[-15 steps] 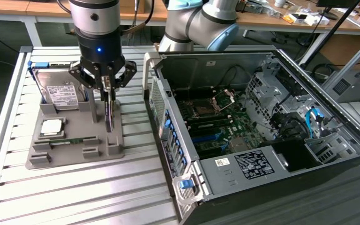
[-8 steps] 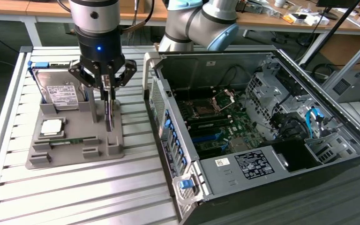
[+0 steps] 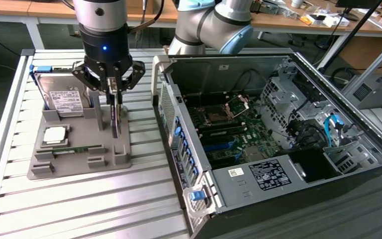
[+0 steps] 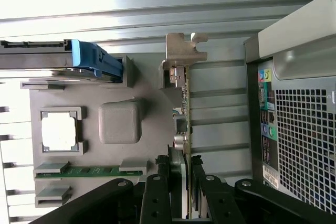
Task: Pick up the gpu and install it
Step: 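Pick up the gpu and move the gpu toward the slot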
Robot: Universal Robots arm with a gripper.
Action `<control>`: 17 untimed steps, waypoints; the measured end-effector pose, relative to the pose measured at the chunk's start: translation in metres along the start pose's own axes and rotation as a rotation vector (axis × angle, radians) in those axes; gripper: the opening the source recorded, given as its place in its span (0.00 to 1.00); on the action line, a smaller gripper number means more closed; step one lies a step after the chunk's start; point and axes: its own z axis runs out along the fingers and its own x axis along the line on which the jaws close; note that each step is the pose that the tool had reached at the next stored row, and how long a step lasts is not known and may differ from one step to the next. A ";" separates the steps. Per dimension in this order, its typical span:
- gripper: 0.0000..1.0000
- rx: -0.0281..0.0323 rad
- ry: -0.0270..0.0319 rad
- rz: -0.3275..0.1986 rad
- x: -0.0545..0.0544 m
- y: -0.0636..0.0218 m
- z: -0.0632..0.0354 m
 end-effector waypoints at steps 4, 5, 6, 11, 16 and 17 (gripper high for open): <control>0.27 0.0000 0.0000 0.000 0.000 0.0000 -0.0002; 0.27 0.0000 0.0000 0.000 0.000 0.0000 -0.0002; 0.27 -0.0001 -0.0001 0.000 0.000 0.0000 -0.0002; 0.27 0.0000 0.0000 0.000 0.000 0.0000 -0.0008; 0.27 0.0000 0.0000 0.000 0.000 0.0000 -0.0019; 0.27 0.0001 0.0002 0.000 0.000 0.0000 -0.0025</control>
